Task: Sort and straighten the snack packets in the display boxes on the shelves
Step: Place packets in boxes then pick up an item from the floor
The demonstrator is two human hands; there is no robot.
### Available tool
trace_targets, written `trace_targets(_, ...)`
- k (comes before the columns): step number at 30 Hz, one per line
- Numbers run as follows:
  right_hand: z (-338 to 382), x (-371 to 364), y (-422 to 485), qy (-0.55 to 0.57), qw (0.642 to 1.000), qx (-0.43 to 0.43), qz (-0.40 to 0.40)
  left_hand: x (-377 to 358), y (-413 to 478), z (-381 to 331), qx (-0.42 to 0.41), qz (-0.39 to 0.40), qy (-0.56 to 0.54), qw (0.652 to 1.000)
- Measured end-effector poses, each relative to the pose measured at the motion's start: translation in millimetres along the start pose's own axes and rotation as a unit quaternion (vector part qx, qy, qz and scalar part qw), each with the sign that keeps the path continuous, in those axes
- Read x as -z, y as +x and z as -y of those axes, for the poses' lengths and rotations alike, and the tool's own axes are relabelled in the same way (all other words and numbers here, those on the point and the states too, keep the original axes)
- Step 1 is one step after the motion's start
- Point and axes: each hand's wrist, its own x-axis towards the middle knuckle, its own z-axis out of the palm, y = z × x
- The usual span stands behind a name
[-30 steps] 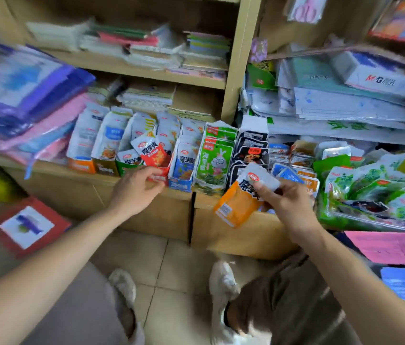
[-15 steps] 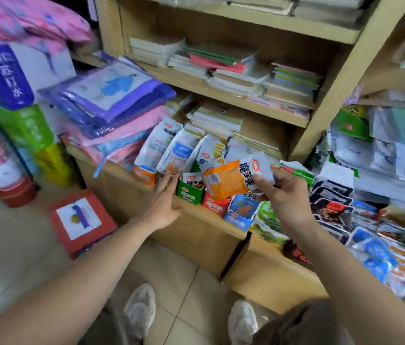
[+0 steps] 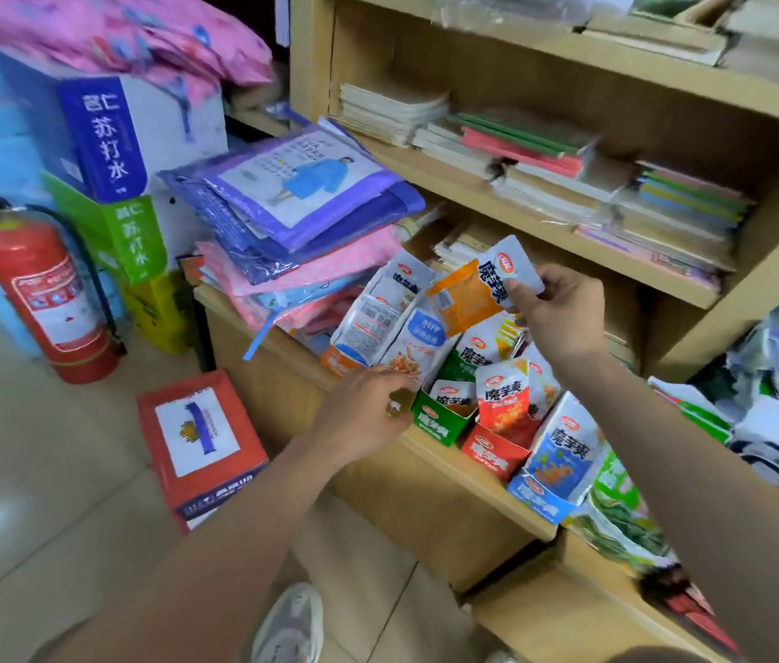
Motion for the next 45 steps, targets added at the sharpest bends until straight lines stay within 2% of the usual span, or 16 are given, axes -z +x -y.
trace_targets(2,0.4,-6.3,10.4,-0.003,1.0,0.002,-0.002,7.7,5.6,9.0,0.002,-0.066,0.002,0.998)
trace_targets(5,0.2,-13.8,19.2,0.006,1.0,0.001,0.003,19.9,18.2,30.2,0.053,-0.17,0.018,0.984)
trace_targets(9,-3.6,-21.2,22.6,0.016,1.0,-0.003,0.013,33.3,31.6,59.5,0.089,-0.211,-0.021,0.973)
trace_targets(14,-8.8,-25.1,23.8,0.001,1.0,-0.016,0.017,44.1,47.1,65.2,0.076,-0.182,-0.02,0.98)
trace_targets(17,-9.3,-23.8,28.0,-0.001,1.0,-0.023,-0.005,48.9,65.5,42.7,0.031,-0.116,0.04,0.992)
trace_targets(21,-10.6,-24.6,33.7,0.007,1.0,-0.024,-0.011,42.9,89.4,36.7,0.06,0.003,0.102,0.993)
trace_targets(23,-11.4,-27.3,37.1,0.01,1.0,-0.026,-0.009,36.0,95.2,39.2,0.067,0.037,0.126,0.989)
trace_targets(25,-13.6,-31.3,40.0,0.016,0.999,-0.028,-0.005,35.0,97.1,40.9,0.056,0.022,0.154,0.986)
trace_targets(29,-18.7,-39.1,45.7,-0.007,1.0,-0.012,0.007,55.9,88.7,48.4,-0.001,-0.059,0.158,0.986)
trace_targets(33,-18.5,-41.6,50.2,-0.021,1.0,0.0,0.022,76.4,64.1,68.0,-0.045,-0.063,0.104,0.992)
trace_targets(39,-16.9,-39.2,48.9,0.025,1.0,0.003,0.011,78.6,46.6,76.8,-0.042,-0.051,0.033,0.997)
trace_targets(45,-20.6,-37.2,54.3,0.058,0.998,-0.006,-0.013,69.7,66.6,56.4,-0.041,-0.092,0.063,0.993)
